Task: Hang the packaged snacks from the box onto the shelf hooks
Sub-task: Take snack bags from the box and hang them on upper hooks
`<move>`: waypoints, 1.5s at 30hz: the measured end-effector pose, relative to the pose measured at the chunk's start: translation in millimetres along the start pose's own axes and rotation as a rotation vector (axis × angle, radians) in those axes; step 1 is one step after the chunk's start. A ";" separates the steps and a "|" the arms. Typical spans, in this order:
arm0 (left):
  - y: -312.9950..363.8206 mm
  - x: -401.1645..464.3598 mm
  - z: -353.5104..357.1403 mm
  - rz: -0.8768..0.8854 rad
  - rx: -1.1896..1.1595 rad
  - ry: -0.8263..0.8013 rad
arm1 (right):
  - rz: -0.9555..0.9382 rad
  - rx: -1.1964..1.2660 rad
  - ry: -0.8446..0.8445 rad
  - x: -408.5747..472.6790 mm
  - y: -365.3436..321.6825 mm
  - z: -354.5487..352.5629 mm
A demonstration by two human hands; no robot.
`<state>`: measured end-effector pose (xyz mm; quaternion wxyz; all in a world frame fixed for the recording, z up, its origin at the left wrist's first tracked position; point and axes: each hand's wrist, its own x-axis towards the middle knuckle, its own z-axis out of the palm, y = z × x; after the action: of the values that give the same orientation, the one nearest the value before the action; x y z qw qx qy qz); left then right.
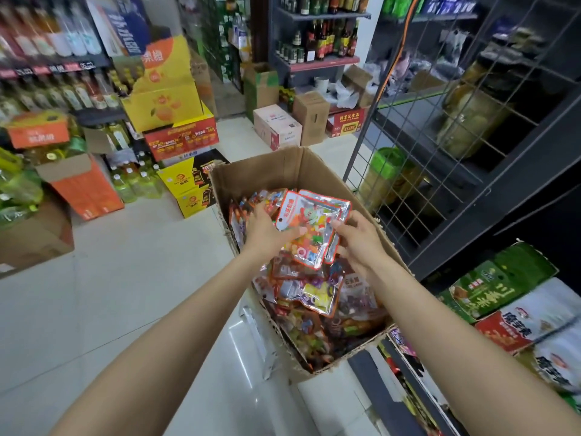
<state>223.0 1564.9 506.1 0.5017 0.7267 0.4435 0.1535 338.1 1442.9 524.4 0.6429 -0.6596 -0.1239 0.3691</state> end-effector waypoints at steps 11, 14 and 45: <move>100.7 -18.6 -14.8 0.246 -0.326 -0.250 | -0.118 0.197 0.090 -35.7 -81.3 -50.6; 140.7 -19.4 -11.1 0.411 -0.163 -0.331 | -0.149 0.061 0.103 -56.7 -115.2 -84.8; 435.6 -431.0 241.8 1.392 -0.288 -0.373 | -1.016 -0.457 1.556 -517.8 -227.6 -417.2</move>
<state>357.1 1032.4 869.9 0.4456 0.7811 -0.2381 0.3670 317.8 829.3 866.5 0.4842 -0.6970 -0.0025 -0.5289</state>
